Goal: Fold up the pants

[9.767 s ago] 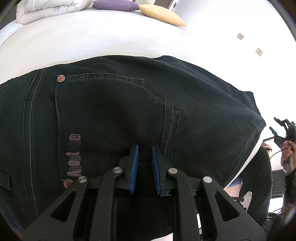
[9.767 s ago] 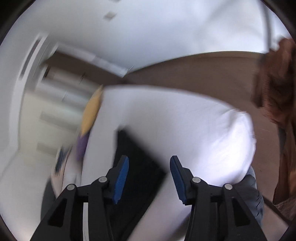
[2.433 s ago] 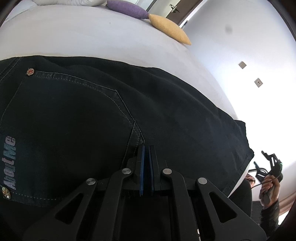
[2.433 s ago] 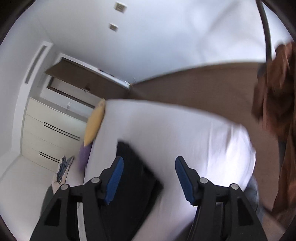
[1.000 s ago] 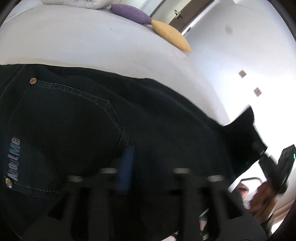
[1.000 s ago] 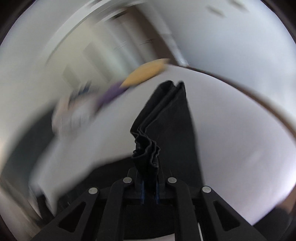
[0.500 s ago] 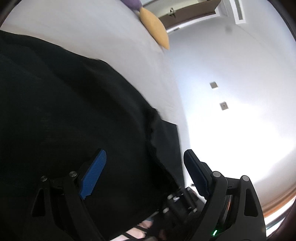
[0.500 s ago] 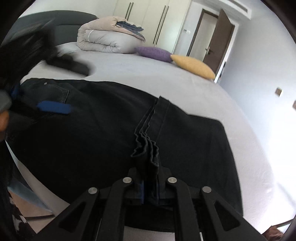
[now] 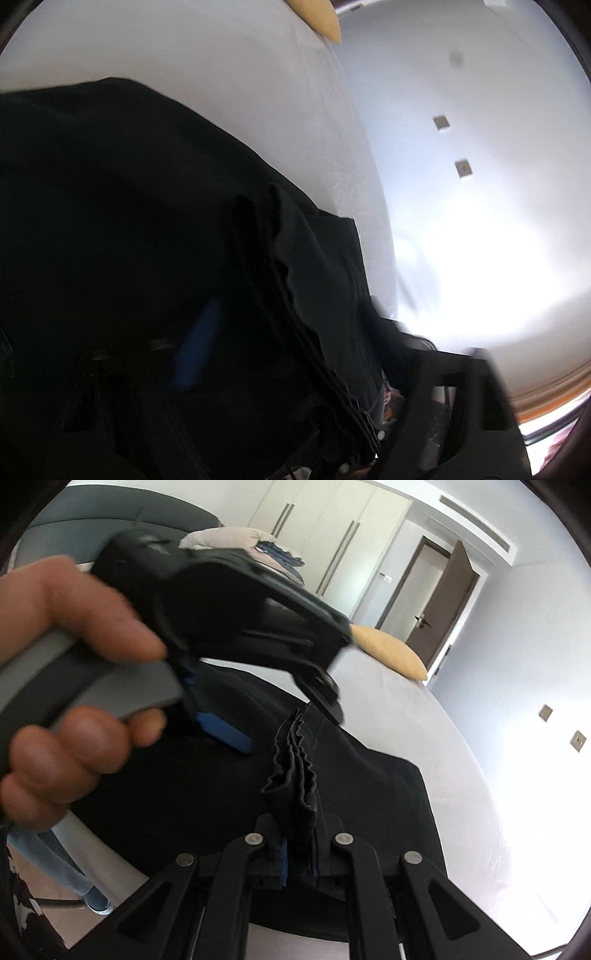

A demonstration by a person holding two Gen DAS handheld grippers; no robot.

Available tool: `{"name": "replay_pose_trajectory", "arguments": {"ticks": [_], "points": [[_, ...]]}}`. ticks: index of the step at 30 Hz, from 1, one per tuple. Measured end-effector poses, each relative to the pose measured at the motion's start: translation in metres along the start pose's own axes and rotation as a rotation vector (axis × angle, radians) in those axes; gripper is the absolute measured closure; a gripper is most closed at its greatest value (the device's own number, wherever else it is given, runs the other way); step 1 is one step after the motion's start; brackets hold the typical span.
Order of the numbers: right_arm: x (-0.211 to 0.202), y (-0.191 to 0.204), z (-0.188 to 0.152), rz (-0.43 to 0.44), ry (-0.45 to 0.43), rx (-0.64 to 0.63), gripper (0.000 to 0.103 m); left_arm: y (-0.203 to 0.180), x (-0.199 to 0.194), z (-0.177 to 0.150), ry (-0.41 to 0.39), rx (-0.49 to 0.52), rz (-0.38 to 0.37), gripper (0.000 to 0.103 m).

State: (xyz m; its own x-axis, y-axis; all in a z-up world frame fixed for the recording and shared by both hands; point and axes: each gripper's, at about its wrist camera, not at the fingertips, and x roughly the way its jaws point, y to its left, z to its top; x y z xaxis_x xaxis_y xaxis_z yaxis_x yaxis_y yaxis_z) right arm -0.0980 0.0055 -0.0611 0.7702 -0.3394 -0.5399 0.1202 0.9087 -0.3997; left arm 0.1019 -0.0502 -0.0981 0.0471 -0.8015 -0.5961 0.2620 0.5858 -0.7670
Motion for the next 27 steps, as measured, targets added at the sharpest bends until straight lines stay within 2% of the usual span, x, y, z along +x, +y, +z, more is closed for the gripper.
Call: {"name": "replay_pose_trajectory", "arguments": {"ticks": [1, 2, 4, 6, 13, 19, 22, 27], "points": [[-0.002, 0.001, 0.001, 0.004, -0.009, -0.011, 0.093, -0.001, 0.000, 0.004, 0.010, 0.010, 0.010, 0.076], [-0.005, 0.002, -0.002, 0.008, -0.014, -0.023, 0.093, -0.004, -0.001, 0.005, 0.014, 0.025, 0.026, 0.078], [-0.007, 0.007, -0.002, 0.021, -0.020, -0.046, 0.093, -0.007, -0.010, 0.006, 0.001, 0.058, 0.040, 0.090], [-0.009, 0.011, -0.002, 0.032, -0.023, -0.068, 0.093, -0.008, -0.021, 0.009, -0.009, 0.082, 0.057, 0.093], [-0.004, 0.032, 0.012, 0.094, -0.048, -0.163, 0.093, -0.005, -0.065, 0.021, -0.029, 0.162, 0.135, 0.095], [0.010, 0.051, 0.015, 0.159, -0.029, -0.225, 0.093, 0.022, -0.092, 0.035, -0.054, 0.133, 0.176, 0.095], [0.015, 0.056, 0.012, 0.176, -0.025, -0.246, 0.093, 0.034, -0.107, 0.029, -0.064, 0.116, 0.182, 0.095], [0.026, 0.059, 0.006, 0.201, 0.003, -0.274, 0.092, 0.061, -0.099, 0.021, -0.066, 0.095, 0.200, 0.095]]}}
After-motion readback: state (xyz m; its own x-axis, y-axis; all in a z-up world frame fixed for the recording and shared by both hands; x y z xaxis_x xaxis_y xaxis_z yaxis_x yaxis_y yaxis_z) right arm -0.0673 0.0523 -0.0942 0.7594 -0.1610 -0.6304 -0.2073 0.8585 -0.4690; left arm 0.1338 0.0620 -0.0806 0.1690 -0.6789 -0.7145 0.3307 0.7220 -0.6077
